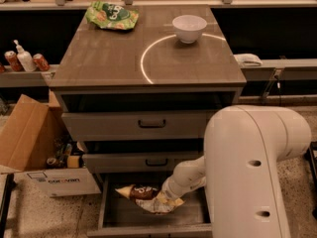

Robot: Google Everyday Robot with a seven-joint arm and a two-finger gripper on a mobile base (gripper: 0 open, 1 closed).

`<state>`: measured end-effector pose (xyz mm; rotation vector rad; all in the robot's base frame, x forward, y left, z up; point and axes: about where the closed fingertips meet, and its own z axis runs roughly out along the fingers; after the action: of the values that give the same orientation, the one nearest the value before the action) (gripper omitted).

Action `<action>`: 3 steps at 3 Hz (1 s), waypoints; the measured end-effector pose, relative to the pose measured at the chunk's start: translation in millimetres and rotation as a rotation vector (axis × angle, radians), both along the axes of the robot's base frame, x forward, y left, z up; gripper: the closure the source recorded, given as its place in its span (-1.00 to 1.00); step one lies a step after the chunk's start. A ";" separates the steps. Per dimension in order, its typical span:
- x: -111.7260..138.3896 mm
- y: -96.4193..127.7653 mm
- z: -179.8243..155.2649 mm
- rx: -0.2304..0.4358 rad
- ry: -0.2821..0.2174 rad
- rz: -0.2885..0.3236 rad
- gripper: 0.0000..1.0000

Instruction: Place brown chip bag into bottom drawer

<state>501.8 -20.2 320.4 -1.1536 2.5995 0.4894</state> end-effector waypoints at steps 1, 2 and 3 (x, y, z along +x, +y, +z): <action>16.0 -5.8 -15.2 0.049 -0.035 -0.041 -0.32; 26.4 -6.2 -21.5 0.104 -0.058 -0.053 -0.77; 31.1 -7.5 -21.5 0.152 -0.076 -0.053 -1.00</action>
Offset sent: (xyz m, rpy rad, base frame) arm 0.0419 -0.0094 -0.0258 0.1789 -0.0940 -0.0734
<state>532.9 -27.6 298.9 -1.0315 2.4741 0.6075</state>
